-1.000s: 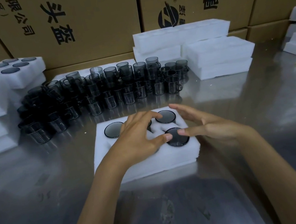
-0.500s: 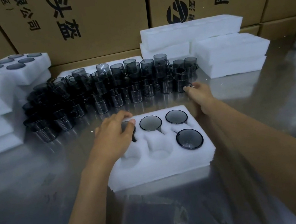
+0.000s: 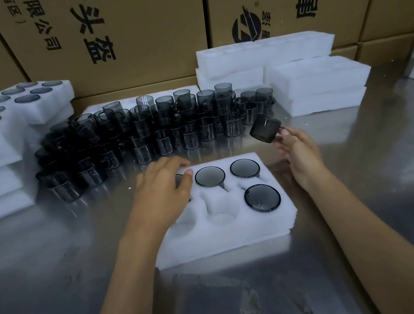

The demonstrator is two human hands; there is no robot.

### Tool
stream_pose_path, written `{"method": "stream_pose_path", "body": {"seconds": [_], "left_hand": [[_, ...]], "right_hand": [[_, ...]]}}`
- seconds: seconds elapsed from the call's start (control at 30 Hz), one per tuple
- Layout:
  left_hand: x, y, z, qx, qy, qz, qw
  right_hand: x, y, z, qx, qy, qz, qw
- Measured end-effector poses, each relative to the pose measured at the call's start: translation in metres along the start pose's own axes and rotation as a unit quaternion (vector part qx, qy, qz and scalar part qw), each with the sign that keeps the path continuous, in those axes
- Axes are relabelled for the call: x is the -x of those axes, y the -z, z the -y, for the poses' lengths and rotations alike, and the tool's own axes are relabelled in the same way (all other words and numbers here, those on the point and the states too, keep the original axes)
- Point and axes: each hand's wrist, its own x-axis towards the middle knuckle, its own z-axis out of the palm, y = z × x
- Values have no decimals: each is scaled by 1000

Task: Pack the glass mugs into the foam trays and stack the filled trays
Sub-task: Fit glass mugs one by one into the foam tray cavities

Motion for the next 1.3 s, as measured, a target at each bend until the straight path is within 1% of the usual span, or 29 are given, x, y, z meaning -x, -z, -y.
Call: {"method": "stream_pose_path", "body": {"seconds": [0.1,0.2,0.27,0.33,0.4,0.43,0.47,0.5,0.53,0.57,0.6,0.67,0.7,0.73,0.77,0.83,1.03,1.17,1.23,1.3], "left_hand": [[2,1,-13,74,-41,-3,996],[4,3,-33,205,-42,-10,978],[6,5,-44,318,-30,18,948],[9,8,-50,411,-22,72,909],[12,11,-50,472,-30,125,872],[13,14,-49,487,-38,148,860],[14,18,-48,490,-47,167,854],[14,22,-46,484,-52,177,855],[14,26,-44,466,-51,180,865],[13,29,-43,434,-47,176,882],[13,32,-42,384,-38,164,908],[12,32,-41,250,-19,140,958],[12,31,-42,186,-17,133,973],[12,30,-43,136,-17,132,982],[13,29,-43,105,-15,138,985],[14,29,-42,86,-2,158,984],[15,40,-35,133,24,198,971],[13,43,-27,192,32,243,950],[13,42,-23,229,38,247,941],[13,41,-19,231,32,247,940]], "right_hand": [[18,4,11,-57,-21,35,998],[32,1,32,-67,6,95,993],[47,-4,43,-32,41,160,986],[65,-11,50,12,68,239,969],[84,-19,55,42,72,299,951],[91,-22,58,50,70,315,945],[98,-25,60,58,66,324,942],[103,-28,62,71,63,329,940],[107,-30,62,90,66,328,938],[111,-32,63,114,76,319,938],[114,-34,64,135,91,304,939],[119,-36,65,149,104,286,941],[120,-37,66,152,99,297,938],[122,-37,67,162,91,315,931],[124,-37,68,177,86,334,922],[125,-37,67,196,88,357,909],[125,-40,62,185,88,362,910],[126,-41,56,217,94,361,902],[125,-42,54,237,103,356,898],[126,-43,52,266,119,349,891]]}}
